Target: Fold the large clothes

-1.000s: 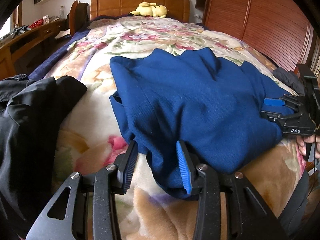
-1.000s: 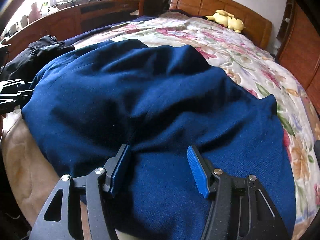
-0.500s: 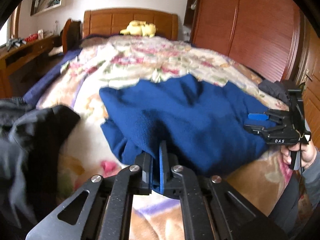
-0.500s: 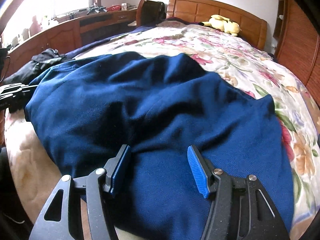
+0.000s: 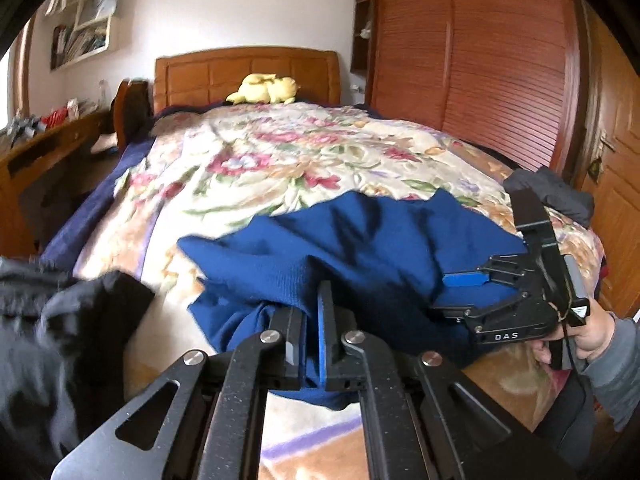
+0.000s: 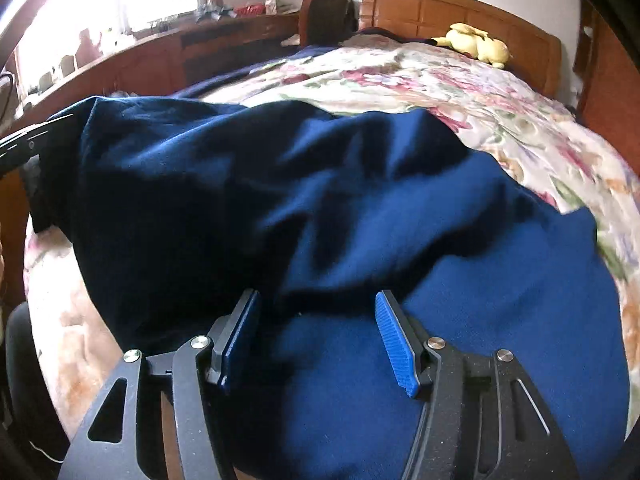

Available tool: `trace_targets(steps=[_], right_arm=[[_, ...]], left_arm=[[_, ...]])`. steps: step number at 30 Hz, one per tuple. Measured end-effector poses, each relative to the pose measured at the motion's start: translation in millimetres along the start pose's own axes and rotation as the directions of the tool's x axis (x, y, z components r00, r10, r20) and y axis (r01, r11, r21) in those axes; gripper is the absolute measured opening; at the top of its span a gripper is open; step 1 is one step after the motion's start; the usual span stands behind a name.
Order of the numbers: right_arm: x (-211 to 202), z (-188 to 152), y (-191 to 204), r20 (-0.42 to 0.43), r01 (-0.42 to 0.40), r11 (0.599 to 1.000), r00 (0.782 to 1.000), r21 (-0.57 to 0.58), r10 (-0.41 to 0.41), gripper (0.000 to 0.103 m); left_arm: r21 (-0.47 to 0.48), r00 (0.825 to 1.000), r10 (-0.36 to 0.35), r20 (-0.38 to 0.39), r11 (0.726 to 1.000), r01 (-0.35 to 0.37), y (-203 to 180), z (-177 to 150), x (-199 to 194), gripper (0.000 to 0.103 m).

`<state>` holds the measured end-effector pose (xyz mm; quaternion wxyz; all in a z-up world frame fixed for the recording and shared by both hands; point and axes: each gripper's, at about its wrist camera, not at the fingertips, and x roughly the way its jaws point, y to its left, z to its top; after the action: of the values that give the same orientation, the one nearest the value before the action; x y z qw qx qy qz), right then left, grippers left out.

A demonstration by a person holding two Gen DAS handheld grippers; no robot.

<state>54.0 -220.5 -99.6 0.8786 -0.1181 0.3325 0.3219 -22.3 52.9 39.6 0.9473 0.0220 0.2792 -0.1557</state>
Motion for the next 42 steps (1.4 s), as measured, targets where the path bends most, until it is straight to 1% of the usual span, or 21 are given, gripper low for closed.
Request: trace_targets(steps=[2, 4, 6, 9, 11, 13, 14, 17, 19, 21, 23, 26, 27, 29, 31, 33, 34, 36, 37, 38, 42], right_arm=[[-20, -4, -7, 0.056, 0.028, 0.999, 0.998, 0.033, -0.030, 0.061], [-42, -12, -21, 0.094, 0.043, 0.996, 0.994, 0.075, -0.050, 0.061], [-61, -23, -36, 0.115, 0.070, 0.991, 0.990, 0.114, -0.083, 0.061], [-89, -44, -59, 0.136, 0.110, 0.978, 0.982, 0.176, -0.135, 0.061], [-102, -53, -71, 0.143, 0.114, 0.969, 0.979, 0.221, -0.148, 0.061], [-116, -66, -79, 0.151, 0.114, 0.960, 0.976, 0.256, -0.156, 0.061], [-121, -70, -81, 0.153, 0.119, 0.957, 0.975, 0.266, -0.164, 0.061], [-142, -84, -79, 0.166, 0.134, 0.950, 0.968, 0.282, -0.186, 0.061], [-150, -86, -82, 0.176, 0.137, 0.947, 0.965, 0.292, -0.194, 0.061], [-159, -92, -85, 0.182, 0.137, 0.943, 0.963, 0.303, -0.198, 0.061], [-158, -94, -85, 0.179, 0.135, 0.941, 0.964, 0.309, -0.198, 0.061], [-158, -92, -81, 0.179, 0.139, 0.942, 0.963, 0.307, -0.200, 0.061], [-159, -91, -81, 0.182, 0.133, 0.942, 0.964, 0.308, -0.196, 0.061], [-161, -90, -76, 0.184, 0.128, 0.942, 0.964, 0.309, -0.192, 0.061], [-160, -85, -71, 0.186, 0.131, 0.944, 0.963, 0.301, -0.193, 0.061], [-159, -80, -66, 0.195, 0.131, 0.947, 0.962, 0.292, -0.193, 0.061], [-160, -78, -68, 0.200, 0.130, 0.949, 0.961, 0.289, -0.192, 0.061], [-162, -71, -66, 0.214, 0.130, 0.951, 0.957, 0.281, -0.194, 0.061], [-160, -66, -66, 0.220, 0.130, 0.952, 0.956, 0.278, -0.195, 0.061], [-161, -62, -65, 0.228, 0.132, 0.953, 0.953, 0.273, -0.198, 0.061], [-165, -41, -57, 0.270, 0.134, 0.960, 0.941, 0.247, -0.201, 0.061]], left_arm=[[0.032, 1.000, -0.017, 0.012, 0.999, 0.017, -13, 12, 0, 0.004], [0.072, 0.999, -0.035, 0.024, 0.997, 0.033, -30, 29, 2, 0.004], [0.105, 0.997, -0.071, 0.027, 0.992, 0.067, -50, 50, 8, 0.003], [0.173, 0.993, -0.115, 0.014, 0.979, 0.111, -90, 78, 23, 0.003], [0.212, 0.989, -0.145, -0.002, 0.967, 0.142, -118, 91, 34, 0.003], [0.254, 0.987, -0.163, -0.017, 0.954, 0.161, -145, 97, 41, 0.003], [0.279, 0.983, -0.180, -0.027, 0.943, 0.181, -164, 101, 47, 0.003], [0.311, 0.974, -0.223, -0.041, 0.923, 0.225, -198, 107, 51, 0.003], [0.319, 0.960, -0.273, -0.059, 0.906, 0.277, -223, 111, 50, 0.003], [0.346, 0.958, -0.279, -0.071, 0.894, 0.286, -240, 109, 50, 0.003], [0.359, 0.954, -0.279, -0.107, 0.884, 0.299, -251, 104, 54, 0.003], [0.346, 0.960, -0.247, -0.132, 0.896, 0.278, -251, 97, 59, 0.004], [0.348, 0.965, -0.224, -0.135, 0.901, 0.258, -248, 95, 59, 0.005], [0.333, 0.965, -0.218, -0.144, 0.908, 0.254, -240, 92, 59, 0.009], [0.291, 0.958, -0.245, -0.149, 0.915, 0.279, -228, 93, 52, 0.024], [0.289, 0.965, -0.237, -0.112, 0.921, 0.260, -218, 94, 41, 0.029], [0.293, 0.971, -0.222, -0.089, 0.926, 0.239, -211, 94, 32, 0.030], [0.295, 0.977, -0.207, -0.057, 0.931, 0.214, -201, 93, 18, 0.030], [0.290, 0.980, -0.194, -0.037, 0.937, 0.196, -192, 92, 10, 0.032], [0.286, 0.982, -0.186, -0.026, 0.940, 0.186, -185, 93, 7, 0.034], [0.256, 0.992, -0.124, 0.026, 0.960, 0.113, -147, 87, -10, 0.035]])
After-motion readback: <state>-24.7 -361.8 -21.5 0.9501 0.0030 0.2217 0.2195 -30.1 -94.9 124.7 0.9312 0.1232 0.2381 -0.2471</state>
